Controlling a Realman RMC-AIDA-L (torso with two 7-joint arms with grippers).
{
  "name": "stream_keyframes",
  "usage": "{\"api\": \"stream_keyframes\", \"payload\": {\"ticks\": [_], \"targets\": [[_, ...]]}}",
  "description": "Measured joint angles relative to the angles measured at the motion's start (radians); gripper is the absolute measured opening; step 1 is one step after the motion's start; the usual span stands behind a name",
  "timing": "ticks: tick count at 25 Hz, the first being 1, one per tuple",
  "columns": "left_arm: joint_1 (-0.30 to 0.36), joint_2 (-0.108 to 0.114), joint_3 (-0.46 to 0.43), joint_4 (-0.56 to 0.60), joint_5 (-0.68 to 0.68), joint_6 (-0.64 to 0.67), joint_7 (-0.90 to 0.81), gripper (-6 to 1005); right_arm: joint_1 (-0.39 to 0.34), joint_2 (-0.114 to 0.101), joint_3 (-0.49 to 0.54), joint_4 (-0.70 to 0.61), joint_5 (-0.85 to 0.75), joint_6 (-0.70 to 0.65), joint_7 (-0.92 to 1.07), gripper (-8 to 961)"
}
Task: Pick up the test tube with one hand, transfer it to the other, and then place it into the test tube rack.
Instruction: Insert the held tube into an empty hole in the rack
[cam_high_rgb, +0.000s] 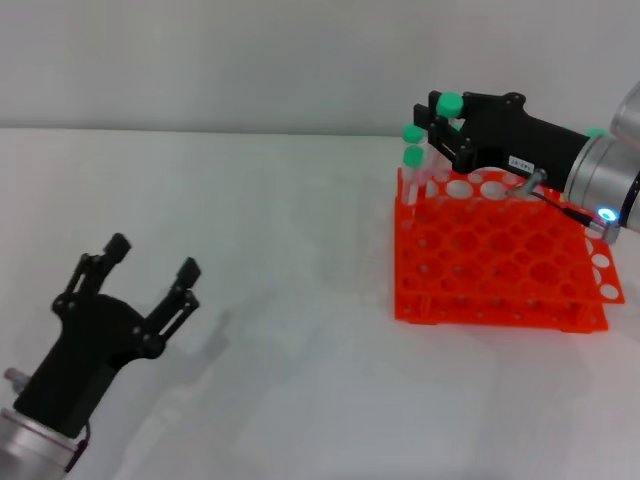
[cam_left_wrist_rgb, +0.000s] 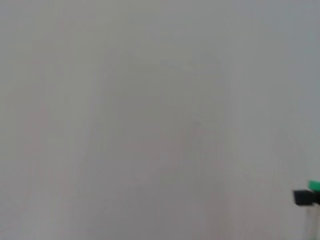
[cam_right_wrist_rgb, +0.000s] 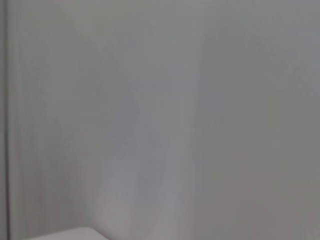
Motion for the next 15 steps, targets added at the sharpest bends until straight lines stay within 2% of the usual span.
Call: {"api": "stream_keyframes", "payload": {"ticks": [15], "targets": [[-0.004,0.002,-0.011,0.002,-0.024,-0.013,-0.002,879,-0.002,0.005,-0.005,0.013,0.000,0.092,-0.005,261]]}}
